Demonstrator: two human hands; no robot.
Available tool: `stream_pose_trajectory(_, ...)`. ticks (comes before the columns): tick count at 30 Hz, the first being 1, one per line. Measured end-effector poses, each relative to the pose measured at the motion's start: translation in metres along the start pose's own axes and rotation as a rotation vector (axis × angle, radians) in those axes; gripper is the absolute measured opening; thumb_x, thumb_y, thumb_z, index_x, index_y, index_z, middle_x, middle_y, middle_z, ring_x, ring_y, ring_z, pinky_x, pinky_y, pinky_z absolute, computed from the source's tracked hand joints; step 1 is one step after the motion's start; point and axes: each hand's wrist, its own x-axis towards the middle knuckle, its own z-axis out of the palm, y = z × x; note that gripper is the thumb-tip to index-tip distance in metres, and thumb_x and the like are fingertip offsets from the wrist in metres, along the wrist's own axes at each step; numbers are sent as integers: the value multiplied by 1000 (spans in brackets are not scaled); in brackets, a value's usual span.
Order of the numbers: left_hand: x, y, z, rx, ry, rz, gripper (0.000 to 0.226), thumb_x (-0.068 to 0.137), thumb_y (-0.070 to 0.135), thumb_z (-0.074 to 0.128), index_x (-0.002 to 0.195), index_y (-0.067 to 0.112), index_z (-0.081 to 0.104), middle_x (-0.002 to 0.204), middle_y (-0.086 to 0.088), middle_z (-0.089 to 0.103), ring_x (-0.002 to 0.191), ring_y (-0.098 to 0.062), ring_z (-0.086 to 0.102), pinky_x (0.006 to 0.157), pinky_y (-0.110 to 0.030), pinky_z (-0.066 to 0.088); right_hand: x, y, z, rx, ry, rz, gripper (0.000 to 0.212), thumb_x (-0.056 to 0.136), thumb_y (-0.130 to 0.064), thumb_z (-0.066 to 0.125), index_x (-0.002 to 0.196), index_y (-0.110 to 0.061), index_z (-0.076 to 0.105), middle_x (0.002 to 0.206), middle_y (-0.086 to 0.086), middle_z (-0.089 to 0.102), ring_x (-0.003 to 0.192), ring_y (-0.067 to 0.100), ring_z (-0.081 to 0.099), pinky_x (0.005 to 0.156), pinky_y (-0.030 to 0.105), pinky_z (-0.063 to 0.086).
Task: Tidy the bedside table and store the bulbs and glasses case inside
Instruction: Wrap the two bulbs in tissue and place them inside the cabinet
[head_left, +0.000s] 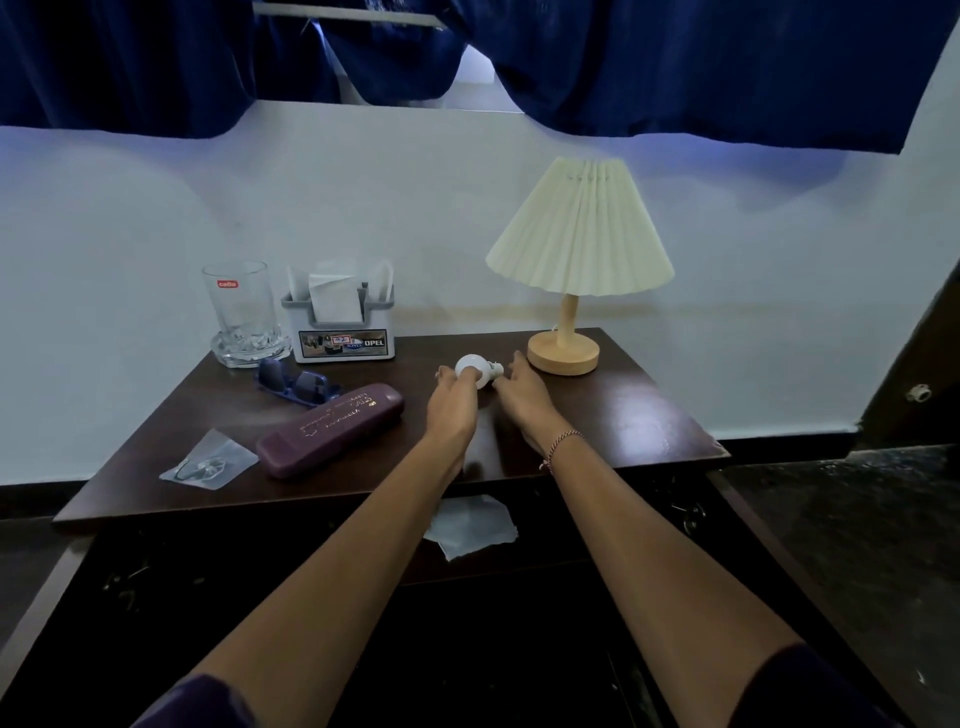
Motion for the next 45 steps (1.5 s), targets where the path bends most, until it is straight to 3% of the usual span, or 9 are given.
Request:
stream_pose_trajectory(4, -4, 1, 3, -40, 4, -11, 54, 77, 31, 44, 126, 8, 53, 129, -17, 56, 118, -32, 52, 106, -45, 39, 1, 4, -2, -2, 8, 2, 60, 90, -2, 37, 147, -5, 16, 150, 13, 35, 140, 24, 30, 115, 32, 24)
stream_pose_trajectory(9, -6, -3, 2, -86, 14, -8, 39, 86, 21, 42, 118, 7, 61, 119, -16, 62, 110, -29, 57, 101, -41, 43, -6, 7, 1, 97, 76, -21, 53, 89, 3, 36, 142, -1, 31, 150, 12, 35, 139, 22, 32, 115, 32, 25)
stream_pose_trajectory(13, -16, -4, 2, -186, 16, 12, 30, 90, 21, 41, 104, 6, 63, 87, -15, 43, 77, -21, 38, 60, -26, 33, -22, 13, -4, 177, 138, -73, 45, 89, 5, 36, 133, 2, 45, 141, 13, 48, 127, 15, 46, 111, 31, 31)
stream_pose_trajectory(15, -25, -7, 2, -248, 4, 4, 28, 92, 22, 41, 101, 9, 65, 86, -24, 42, 85, -19, 41, 68, -24, 37, -32, 16, -9, 139, 192, -114, 44, 91, 3, 38, 135, -2, 45, 141, 8, 49, 130, 15, 44, 109, 25, 30)
stream_pose_trajectory(17, -38, -12, 0, -288, -26, 9, 24, 94, 23, 41, 88, 22, 63, 97, -12, 58, 95, -14, 51, 88, -27, 41, -44, 20, -13, 86, 227, -156, 41, 93, 0, 41, 133, -4, 47, 138, 7, 52, 130, 17, 45, 105, 20, 31)
stream_pose_trajectory(23, -79, -21, -4, -383, -58, 9, 27, 96, 20, 42, 79, 24, 62, 86, 7, 55, 88, -5, 50, 80, -18, 41, -86, 30, -30, 48, 255, -200, 36, 92, -3, 50, 127, -6, 54, 128, 7, 61, 119, 13, 55, 102, 20, 39)
stream_pose_trajectory(28, -115, -27, 0, -392, 5, 74, 25, 94, 12, 49, 113, 4, 63, 116, -9, 66, 114, -20, 60, 105, -33, 43, -119, 37, -46, 115, 349, -221, 33, 81, -7, 68, 114, -10, 66, 108, 0, 71, 91, 0, 63, 84, 6, 45)
stream_pose_trajectory(35, -146, -52, 7, -140, 129, 247, 16, 77, 8, 72, 93, 11, 71, 81, 10, 70, 72, 10, 66, 61, -2, 47, -153, 54, -59, 79, 426, -237, 23, 74, -7, 74, 96, -14, 73, 94, -1, 73, 84, 2, 66, 73, -3, 44)
stream_pose_trajectory(45, -143, -98, 7, 20, 152, 141, 16, 72, 13, 78, 86, 18, 72, 77, 16, 70, 72, 13, 65, 61, -2, 47, -166, 102, -48, 66, 397, -165, 18, 74, -7, 75, 92, -14, 74, 94, 0, 71, 83, 2, 66, 71, -1, 46)
